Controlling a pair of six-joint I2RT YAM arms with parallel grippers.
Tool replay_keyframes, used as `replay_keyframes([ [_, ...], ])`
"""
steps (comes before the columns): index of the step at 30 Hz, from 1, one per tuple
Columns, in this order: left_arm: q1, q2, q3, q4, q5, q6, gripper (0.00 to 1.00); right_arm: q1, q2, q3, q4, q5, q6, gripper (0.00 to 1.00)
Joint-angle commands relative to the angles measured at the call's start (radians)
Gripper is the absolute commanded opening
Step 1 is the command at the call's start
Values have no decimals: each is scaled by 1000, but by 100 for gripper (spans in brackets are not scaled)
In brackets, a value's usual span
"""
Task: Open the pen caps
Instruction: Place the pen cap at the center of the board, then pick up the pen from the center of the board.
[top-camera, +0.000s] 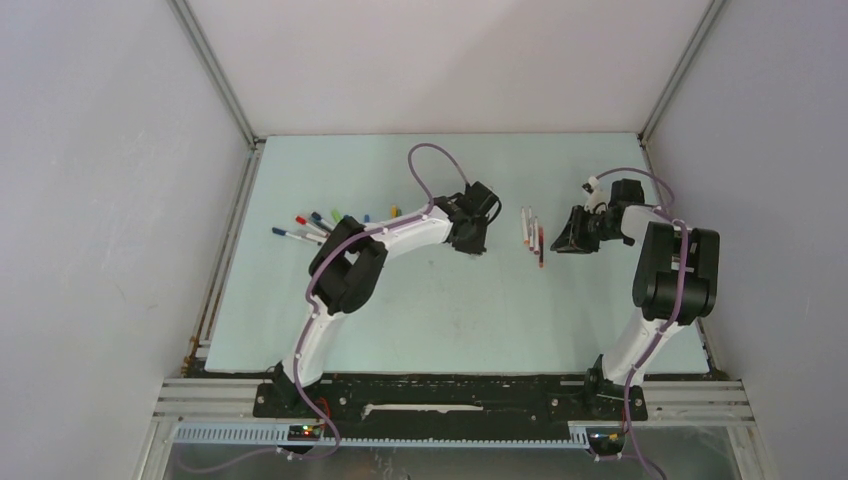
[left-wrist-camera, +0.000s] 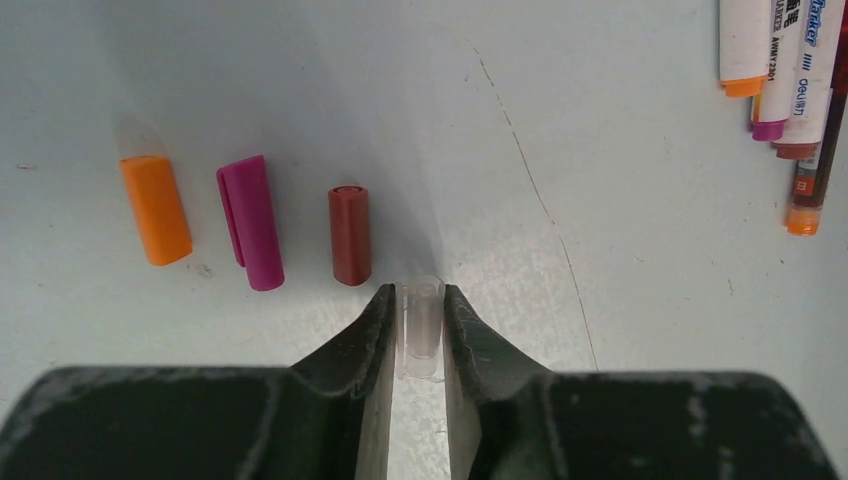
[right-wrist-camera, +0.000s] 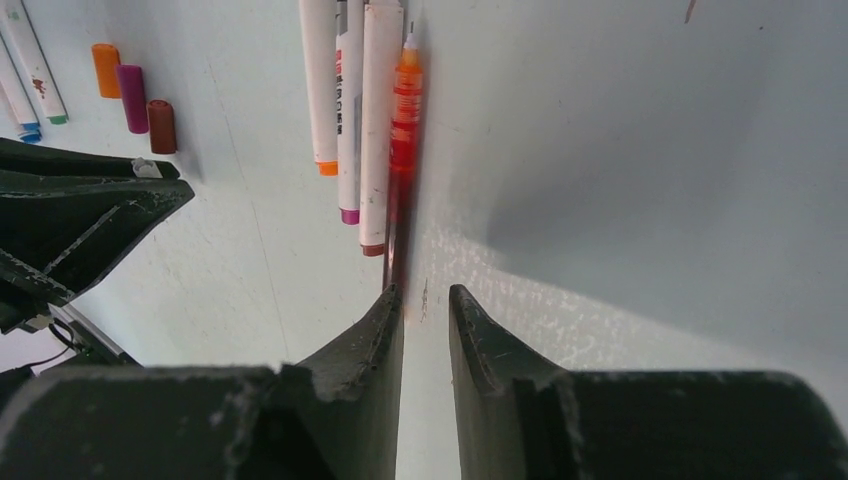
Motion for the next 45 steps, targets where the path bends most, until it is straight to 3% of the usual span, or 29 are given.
replay_keyframes([
  [1,5,-10,50,-3,8,16,26,-5,-17,41,-7,-34,5,26],
  [9,4,-34,55,-10,13,22,38,-7,-98,41,-38,-97,-53,31],
  [14,6,-101,24,5,15,30,40,-4,-190,82,-181,-221,-253,32],
  [22,7,-462,-307,271,-29,88,53,-12,-376,82,-345,-341,-474,33],
  [31,9,-863,-706,425,-324,173,64,-52,-583,-53,-315,-486,-599,36],
  [35,23,-1006,-853,495,-446,216,82,-67,-613,-74,-304,-521,-618,37],
  [37,57,-1054,-900,508,-436,221,88,-69,-611,-74,-309,-529,-626,38],
  [45,240,-1124,-987,533,-263,118,90,-71,-626,-74,-328,-541,-649,50],
])
